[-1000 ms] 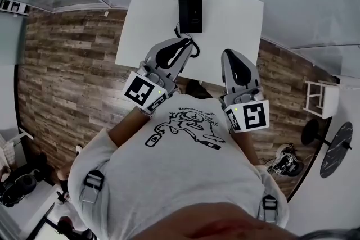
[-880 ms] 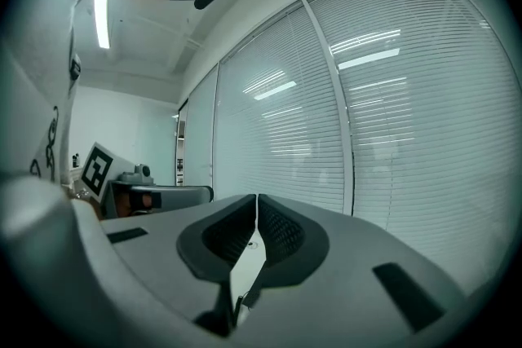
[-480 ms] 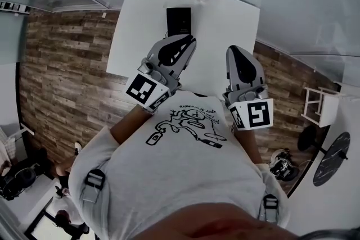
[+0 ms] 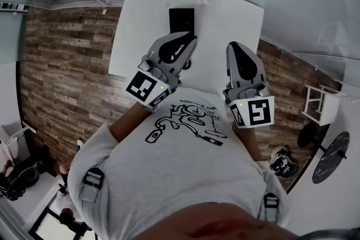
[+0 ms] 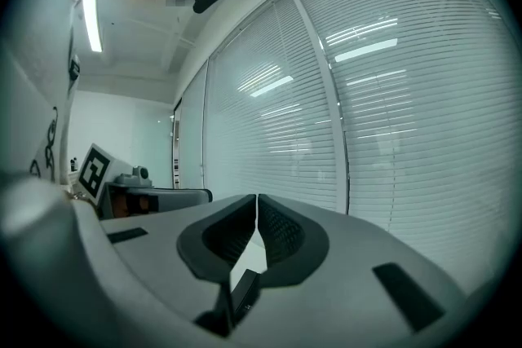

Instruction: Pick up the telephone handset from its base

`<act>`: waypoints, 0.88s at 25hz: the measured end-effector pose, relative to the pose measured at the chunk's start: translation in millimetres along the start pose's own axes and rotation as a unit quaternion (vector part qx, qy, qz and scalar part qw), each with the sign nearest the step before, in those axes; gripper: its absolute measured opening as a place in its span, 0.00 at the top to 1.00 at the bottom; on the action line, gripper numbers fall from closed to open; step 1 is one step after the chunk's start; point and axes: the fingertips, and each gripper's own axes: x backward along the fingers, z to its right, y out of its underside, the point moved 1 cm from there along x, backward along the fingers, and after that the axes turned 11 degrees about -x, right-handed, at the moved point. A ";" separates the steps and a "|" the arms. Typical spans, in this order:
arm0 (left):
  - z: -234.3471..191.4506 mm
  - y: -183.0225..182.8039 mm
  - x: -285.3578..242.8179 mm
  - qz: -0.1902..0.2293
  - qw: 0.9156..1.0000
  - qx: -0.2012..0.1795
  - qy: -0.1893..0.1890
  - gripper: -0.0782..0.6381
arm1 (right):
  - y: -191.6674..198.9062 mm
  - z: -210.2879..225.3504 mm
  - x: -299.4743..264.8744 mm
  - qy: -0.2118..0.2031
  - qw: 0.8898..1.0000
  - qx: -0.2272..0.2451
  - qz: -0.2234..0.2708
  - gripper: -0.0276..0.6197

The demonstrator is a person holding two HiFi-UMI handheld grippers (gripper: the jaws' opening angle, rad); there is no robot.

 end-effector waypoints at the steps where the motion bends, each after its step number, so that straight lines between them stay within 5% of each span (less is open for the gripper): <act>1: -5.3 -1.1 0.6 0.000 1.000 -0.002 0.002 0.85 | -1.5 -2.7 -4.1 0.001 1.000 0.001 0.001 0.95; 10: -45.6 8.9 7.6 -0.013 1.000 0.009 0.012 0.85 | -2.7 -18.2 -32.3 0.007 1.000 0.001 0.004 0.95; 22: -79.3 96.6 17.4 -0.089 0.995 0.038 -0.018 0.75 | 1.3 -24.0 -38.6 0.014 1.000 -0.001 0.001 0.95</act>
